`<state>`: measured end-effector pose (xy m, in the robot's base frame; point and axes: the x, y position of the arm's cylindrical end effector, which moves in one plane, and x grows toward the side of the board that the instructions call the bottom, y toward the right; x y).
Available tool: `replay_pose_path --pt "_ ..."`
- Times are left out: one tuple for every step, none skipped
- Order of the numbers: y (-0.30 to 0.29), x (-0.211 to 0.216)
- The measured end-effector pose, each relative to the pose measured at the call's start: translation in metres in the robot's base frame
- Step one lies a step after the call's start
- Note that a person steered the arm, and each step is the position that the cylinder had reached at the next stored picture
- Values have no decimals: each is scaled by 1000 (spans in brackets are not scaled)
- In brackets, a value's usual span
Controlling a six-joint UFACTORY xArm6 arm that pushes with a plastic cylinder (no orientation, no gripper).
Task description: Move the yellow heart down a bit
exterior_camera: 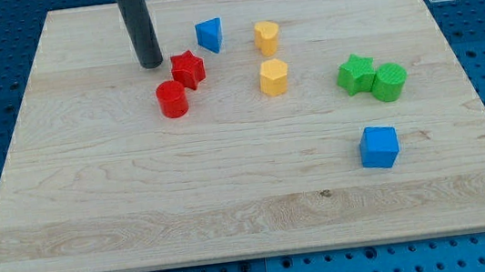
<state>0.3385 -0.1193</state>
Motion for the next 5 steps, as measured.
replay_pose_path --pt "10 -19" --pt "27 -63" --pt "97 -103" --pt "167 -106" --pt "176 -97"
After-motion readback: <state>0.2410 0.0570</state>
